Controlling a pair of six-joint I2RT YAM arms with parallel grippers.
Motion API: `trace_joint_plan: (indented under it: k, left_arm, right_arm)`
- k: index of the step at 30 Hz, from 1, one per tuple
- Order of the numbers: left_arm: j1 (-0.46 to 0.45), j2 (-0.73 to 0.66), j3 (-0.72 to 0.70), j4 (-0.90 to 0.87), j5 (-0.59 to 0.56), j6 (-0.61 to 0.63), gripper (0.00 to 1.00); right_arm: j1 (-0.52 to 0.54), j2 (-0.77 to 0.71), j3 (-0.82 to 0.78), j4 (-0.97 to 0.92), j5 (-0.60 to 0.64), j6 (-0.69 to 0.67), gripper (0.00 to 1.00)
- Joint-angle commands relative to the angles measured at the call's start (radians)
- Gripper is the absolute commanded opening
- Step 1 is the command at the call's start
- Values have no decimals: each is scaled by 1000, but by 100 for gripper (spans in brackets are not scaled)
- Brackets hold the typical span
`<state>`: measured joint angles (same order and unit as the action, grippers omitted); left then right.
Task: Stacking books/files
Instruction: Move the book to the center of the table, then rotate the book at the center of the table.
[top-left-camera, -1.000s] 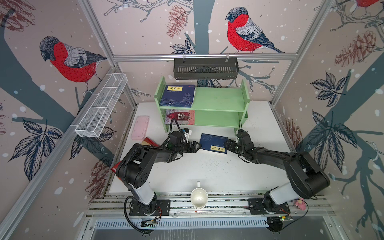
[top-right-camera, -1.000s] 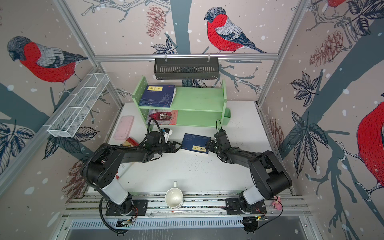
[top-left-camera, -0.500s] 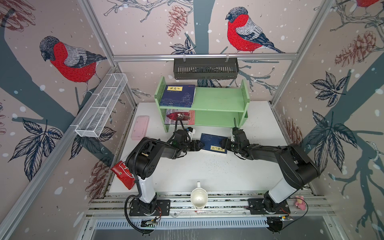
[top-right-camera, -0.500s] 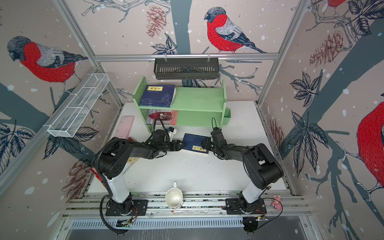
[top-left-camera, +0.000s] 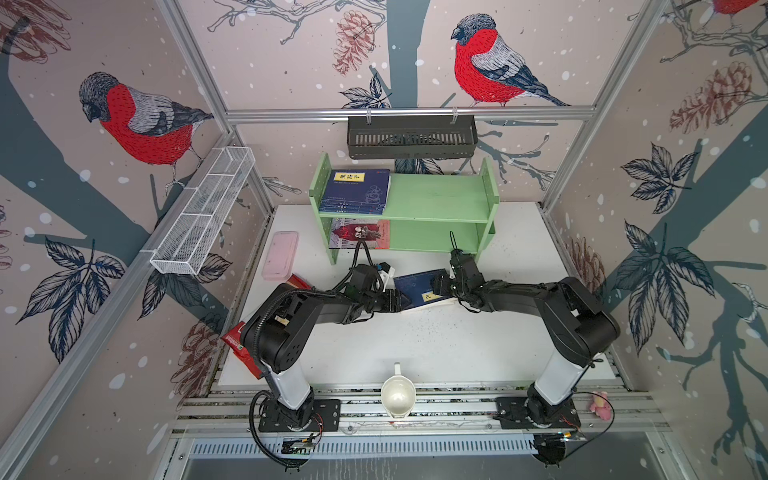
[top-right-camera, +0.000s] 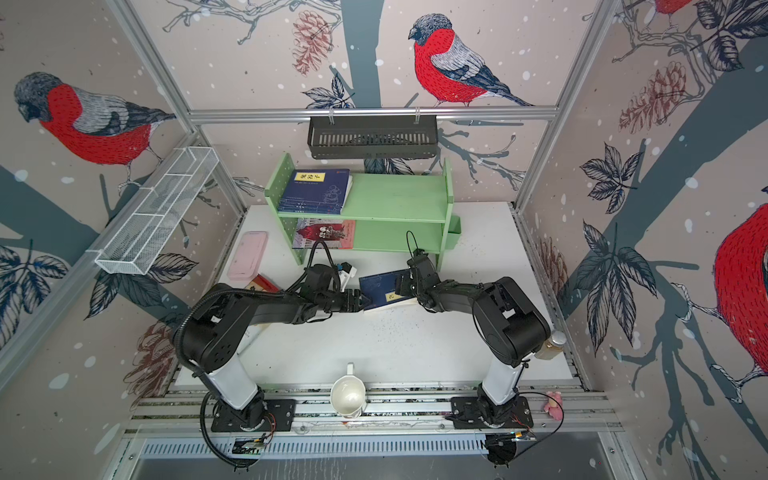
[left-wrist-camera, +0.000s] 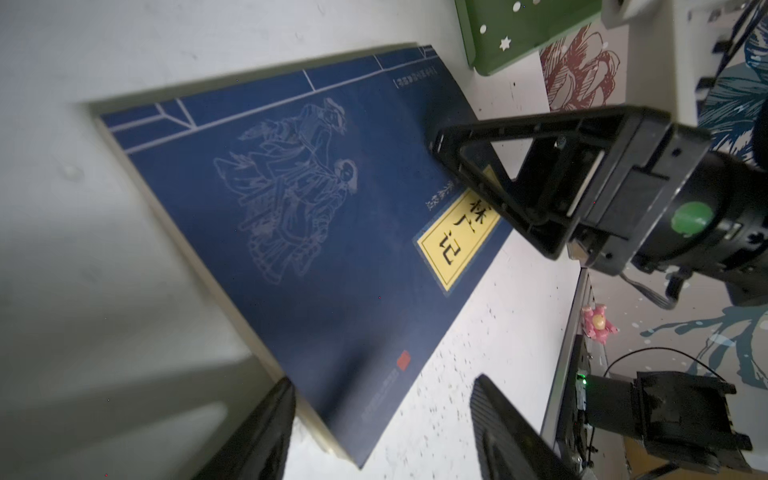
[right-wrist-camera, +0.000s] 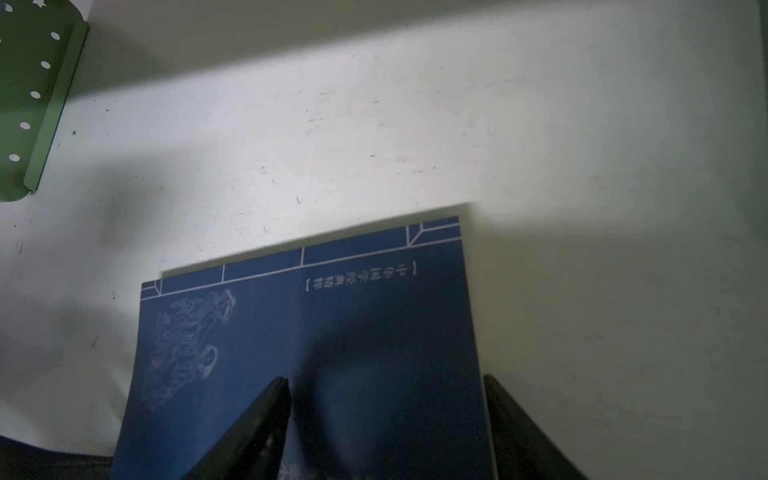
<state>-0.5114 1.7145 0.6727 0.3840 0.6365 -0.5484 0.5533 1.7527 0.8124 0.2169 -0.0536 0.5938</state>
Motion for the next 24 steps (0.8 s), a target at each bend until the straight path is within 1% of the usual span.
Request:
trace_joint_plan:
  k: [1, 3, 6, 10, 11, 14, 16, 21, 24]
  left_arm:
    - [-7, -45, -17, -96, 52, 54, 70]
    - [-7, -78, -29, -151, 34, 94, 71]
    - [-5, -135, -38, -186, 0, 142, 73]
    - [-2, -180, 27, -318, -46, 237, 73]
    - [-1, -198, 38, -345, -76, 260, 74]
    - [2, -253, 52, -388, -141, 329, 74]
    - [1, -280, 61, -398, -165, 387, 74]
    - [0, -265, 83, -400, -192, 530, 75]
    - [-6, -238, 93, -372, -212, 581, 75]
  right_arm:
    - [13, -1, 10, -66, -87, -21, 72]
    - [16, -13, 5, -74, -71, -17, 74]
    - [18, -43, -14, -73, -49, -1, 76]
    - [20, -108, -31, -79, -17, 20, 78]
    - [20, -127, -33, -85, -8, 27, 78]
    - [22, -185, -43, -106, 13, 45, 78]
    - [22, -223, -58, -118, 13, 62, 79]
    - [33, -310, -129, -144, -28, 133, 79]
    - [41, -361, -152, -202, -34, 171, 79]
